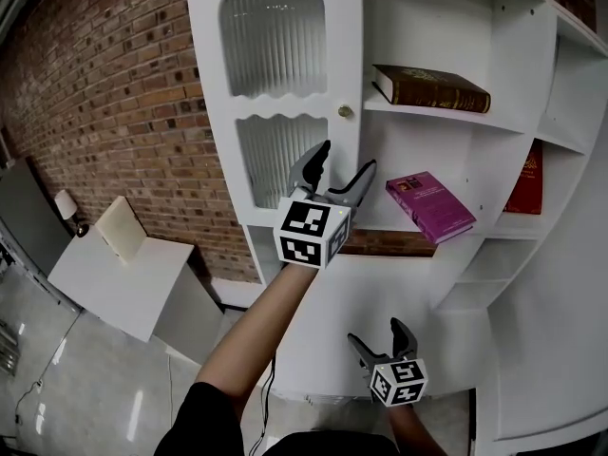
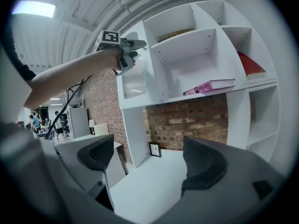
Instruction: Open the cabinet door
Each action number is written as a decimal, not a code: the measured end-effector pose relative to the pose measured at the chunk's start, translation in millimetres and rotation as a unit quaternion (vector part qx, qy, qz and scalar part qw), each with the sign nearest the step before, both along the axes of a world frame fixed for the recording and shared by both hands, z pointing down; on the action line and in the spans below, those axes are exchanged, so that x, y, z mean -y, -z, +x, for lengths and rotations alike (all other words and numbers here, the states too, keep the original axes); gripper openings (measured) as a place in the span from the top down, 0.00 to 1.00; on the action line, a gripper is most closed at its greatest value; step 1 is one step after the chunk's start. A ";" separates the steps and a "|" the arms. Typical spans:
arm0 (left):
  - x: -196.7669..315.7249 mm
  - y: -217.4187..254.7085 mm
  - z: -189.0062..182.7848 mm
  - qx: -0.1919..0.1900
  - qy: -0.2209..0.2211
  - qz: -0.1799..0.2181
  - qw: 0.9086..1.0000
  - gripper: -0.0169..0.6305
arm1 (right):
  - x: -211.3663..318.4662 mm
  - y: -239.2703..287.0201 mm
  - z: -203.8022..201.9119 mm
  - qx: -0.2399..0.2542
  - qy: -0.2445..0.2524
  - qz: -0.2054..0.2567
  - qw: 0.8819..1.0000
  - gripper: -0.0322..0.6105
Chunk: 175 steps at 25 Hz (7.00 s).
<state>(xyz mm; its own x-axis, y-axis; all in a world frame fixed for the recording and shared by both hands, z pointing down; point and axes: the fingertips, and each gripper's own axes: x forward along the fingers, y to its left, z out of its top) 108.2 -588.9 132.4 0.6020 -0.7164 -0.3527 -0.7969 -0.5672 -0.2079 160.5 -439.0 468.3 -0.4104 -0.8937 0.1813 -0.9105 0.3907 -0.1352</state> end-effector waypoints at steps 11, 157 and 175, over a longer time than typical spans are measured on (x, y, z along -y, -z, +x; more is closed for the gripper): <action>33.4 49.9 14.5 0.005 0.013 0.030 0.999 0.44 | 29.7 12.0 7.9 0.002 -0.003 -0.006 1.000 0.24; -142.9 52.7 -152.5 -0.051 -0.137 -0.052 0.988 0.85 | 14.6 80.6 -176.2 -0.002 0.037 0.095 0.995 0.85; -165.9 56.1 -226.3 -0.064 -0.159 -0.051 0.984 0.84 | -15.3 84.2 -249.3 -0.020 -0.007 0.108 0.994 0.85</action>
<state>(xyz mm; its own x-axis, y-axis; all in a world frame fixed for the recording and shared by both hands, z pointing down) -118.1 -423.1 76.3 0.7566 -0.5353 -0.3755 -0.5924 -0.8043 -0.0470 -88.8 -423.7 384.1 -0.3939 -0.9191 0.0011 -0.9191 0.3939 -0.0138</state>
